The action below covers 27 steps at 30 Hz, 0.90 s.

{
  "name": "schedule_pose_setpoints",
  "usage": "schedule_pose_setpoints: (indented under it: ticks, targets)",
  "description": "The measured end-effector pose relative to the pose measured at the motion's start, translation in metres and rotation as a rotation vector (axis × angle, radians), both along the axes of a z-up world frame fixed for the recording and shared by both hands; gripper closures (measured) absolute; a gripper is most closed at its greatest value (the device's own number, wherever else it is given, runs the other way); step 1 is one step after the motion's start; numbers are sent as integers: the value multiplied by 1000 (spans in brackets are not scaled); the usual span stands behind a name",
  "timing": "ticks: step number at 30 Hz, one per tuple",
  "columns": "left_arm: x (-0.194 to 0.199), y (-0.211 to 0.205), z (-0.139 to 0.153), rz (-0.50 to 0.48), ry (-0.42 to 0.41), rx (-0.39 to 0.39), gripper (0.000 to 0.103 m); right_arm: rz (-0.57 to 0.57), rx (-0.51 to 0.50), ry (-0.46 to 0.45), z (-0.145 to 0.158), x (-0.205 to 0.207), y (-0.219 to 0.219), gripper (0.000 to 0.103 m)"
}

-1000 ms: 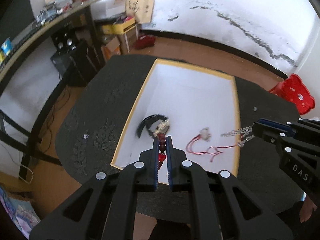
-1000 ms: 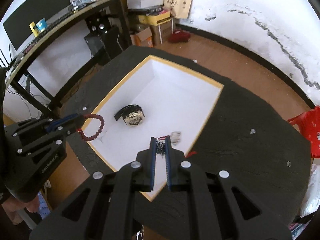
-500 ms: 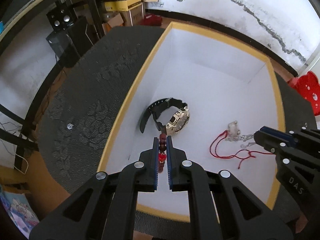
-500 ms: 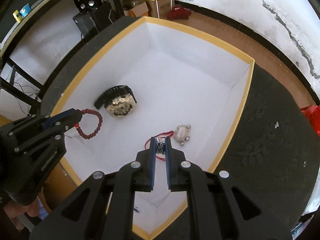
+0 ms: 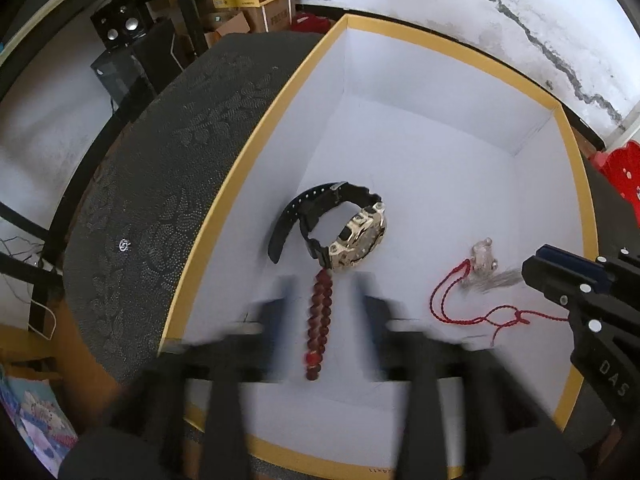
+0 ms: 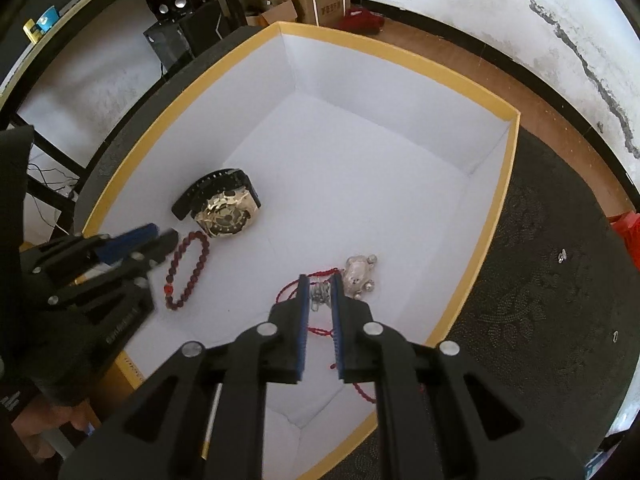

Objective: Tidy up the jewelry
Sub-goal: 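Open both tools to drop the bracelet and chain into the box, then withdraw both tools from the box back over the table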

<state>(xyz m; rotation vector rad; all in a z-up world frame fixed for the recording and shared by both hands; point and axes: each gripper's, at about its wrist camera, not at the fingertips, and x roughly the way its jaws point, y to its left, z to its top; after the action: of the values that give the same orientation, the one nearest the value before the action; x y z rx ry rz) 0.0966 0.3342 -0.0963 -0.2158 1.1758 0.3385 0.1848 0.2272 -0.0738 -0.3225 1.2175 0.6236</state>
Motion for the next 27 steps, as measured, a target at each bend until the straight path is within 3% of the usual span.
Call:
schedule_pose_setpoints:
  ticks: [1, 2, 5, 8, 11, 16, 21, 27]
  targets:
    - [-1, -1, 4, -2, -16, 10, 22, -5, 7, -5, 2, 0, -2, 66]
    - [-2, -4, 8, -5, -27, 35, 22, -6, 25, -15, 8, 0, -4, 47]
    - [-4, -9, 17, -2, -31, 52, 19, -9, 54, -35, 24, -4, -14, 37]
    - [-10, -14, 29, -4, -35, 24, 18, -9, 85, -58, 44, -10, -31, 35]
    - [-20, -23, 48, -5, -66, 30, 12, -35, 139, -103, 72, -23, -68, 22]
    - [-39, -58, 78, -35, -116, 43, 11, -108, 194, -161, 101, -52, -155, 15]
    - [-49, -122, 97, -128, -169, 11, 9, -228, 172, -222, 106, -76, -247, 9]
    - [-43, -204, 100, -239, -198, -73, 6, -340, 133, -234, 91, -91, -327, 7]
